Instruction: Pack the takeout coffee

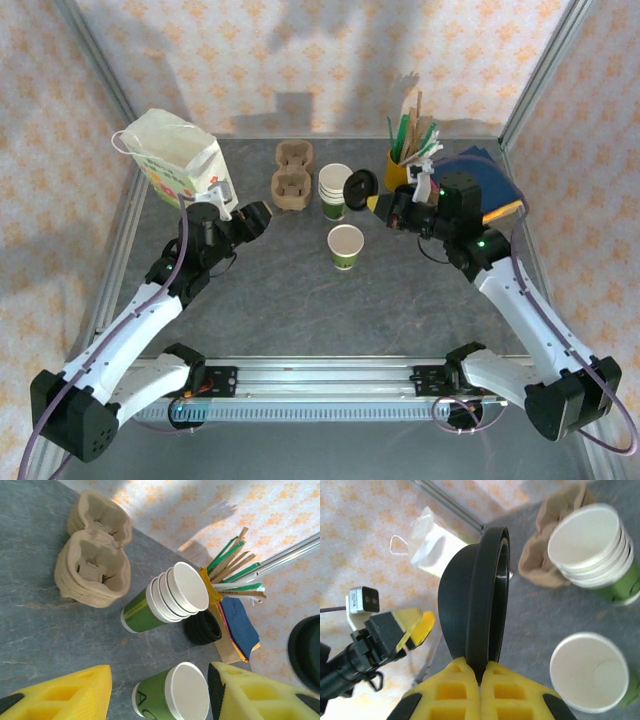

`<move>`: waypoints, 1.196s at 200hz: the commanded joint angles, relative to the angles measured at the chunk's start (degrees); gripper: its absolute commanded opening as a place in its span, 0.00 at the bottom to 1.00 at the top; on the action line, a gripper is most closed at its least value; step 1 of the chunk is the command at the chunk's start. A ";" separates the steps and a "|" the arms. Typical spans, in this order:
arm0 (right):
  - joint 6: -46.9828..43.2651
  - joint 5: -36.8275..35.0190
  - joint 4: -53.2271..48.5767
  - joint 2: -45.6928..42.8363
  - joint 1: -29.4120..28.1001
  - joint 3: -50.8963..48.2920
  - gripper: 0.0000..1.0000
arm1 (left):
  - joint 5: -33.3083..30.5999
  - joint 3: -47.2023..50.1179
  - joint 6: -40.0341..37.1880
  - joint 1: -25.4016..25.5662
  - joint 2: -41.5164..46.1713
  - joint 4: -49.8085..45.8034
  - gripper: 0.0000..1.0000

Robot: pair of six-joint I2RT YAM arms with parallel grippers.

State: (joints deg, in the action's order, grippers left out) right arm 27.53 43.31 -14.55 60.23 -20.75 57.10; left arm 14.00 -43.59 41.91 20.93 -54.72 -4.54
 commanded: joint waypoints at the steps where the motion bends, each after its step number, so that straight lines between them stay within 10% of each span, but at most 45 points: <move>1: 8.22 7.92 -0.04 -1.38 0.96 -2.99 0.00 | -1.04 0.33 -0.17 0.61 -0.81 4.33 0.54; 239: 14.90 10.37 15.47 6.28 2.96 -20.39 0.02 | -0.89 -0.07 0.37 1.44 -2.68 4.10 0.54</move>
State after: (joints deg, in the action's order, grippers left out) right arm 41.56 53.01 -3.03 66.00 -18.15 38.39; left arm 14.06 -42.89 42.35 21.78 -57.14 -1.39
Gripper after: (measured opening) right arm 0.043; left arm 0.545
